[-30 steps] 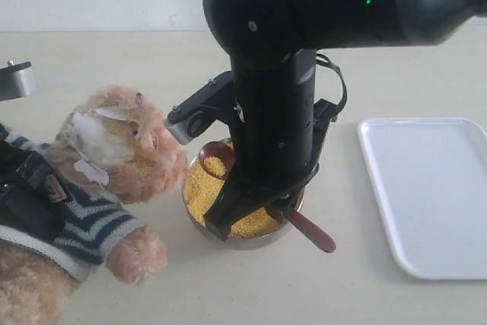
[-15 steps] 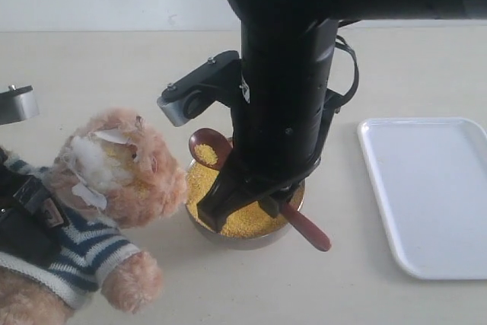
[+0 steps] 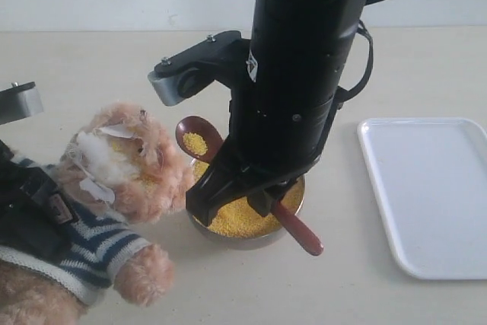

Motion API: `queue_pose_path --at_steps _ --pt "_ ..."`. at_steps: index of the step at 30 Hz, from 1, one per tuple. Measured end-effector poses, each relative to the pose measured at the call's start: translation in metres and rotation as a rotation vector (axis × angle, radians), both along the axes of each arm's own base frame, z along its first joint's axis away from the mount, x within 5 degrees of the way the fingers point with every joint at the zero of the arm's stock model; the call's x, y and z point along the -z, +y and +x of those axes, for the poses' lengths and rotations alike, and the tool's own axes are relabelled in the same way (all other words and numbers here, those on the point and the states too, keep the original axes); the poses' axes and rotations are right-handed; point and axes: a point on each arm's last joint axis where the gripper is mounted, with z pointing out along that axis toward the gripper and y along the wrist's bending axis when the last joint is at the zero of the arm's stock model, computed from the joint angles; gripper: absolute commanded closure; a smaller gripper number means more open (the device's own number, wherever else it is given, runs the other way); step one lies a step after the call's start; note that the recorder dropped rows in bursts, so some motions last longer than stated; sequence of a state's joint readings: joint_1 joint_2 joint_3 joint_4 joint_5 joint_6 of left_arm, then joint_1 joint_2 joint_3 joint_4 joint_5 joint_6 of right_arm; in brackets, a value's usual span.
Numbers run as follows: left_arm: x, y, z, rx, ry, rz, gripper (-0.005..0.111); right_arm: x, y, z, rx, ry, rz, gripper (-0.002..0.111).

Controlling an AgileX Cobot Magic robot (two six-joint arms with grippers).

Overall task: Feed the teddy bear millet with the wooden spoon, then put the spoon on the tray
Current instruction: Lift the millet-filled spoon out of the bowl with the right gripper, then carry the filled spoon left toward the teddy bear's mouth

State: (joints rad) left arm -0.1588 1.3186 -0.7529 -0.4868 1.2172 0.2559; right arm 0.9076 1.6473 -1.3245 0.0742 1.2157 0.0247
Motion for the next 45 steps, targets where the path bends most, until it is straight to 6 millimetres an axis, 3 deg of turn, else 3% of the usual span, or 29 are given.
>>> queue_pose_path --at_steps 11,20,33,40,45 --pt "0.013 -0.002 0.006 0.002 0.064 0.002 0.103 -0.003 0.003 -0.003 -0.014 0.027 0.033 0.109" --pt "0.017 -0.001 0.001 0.001 0.082 0.006 0.103 -0.035 0.013 0.005 -0.017 -0.047 0.126 0.109" --pt "0.023 0.003 -0.01 0.011 0.103 0.027 0.103 -0.034 0.012 0.005 -0.07 -0.056 0.121 0.109" --pt "0.023 0.003 -0.01 0.013 0.102 0.027 0.103 -0.011 0.005 -0.001 -0.11 -0.005 0.055 0.109" --pt "0.023 0.003 -0.01 0.013 0.103 0.027 0.103 -0.008 0.005 -0.003 -0.112 0.013 0.058 0.109"
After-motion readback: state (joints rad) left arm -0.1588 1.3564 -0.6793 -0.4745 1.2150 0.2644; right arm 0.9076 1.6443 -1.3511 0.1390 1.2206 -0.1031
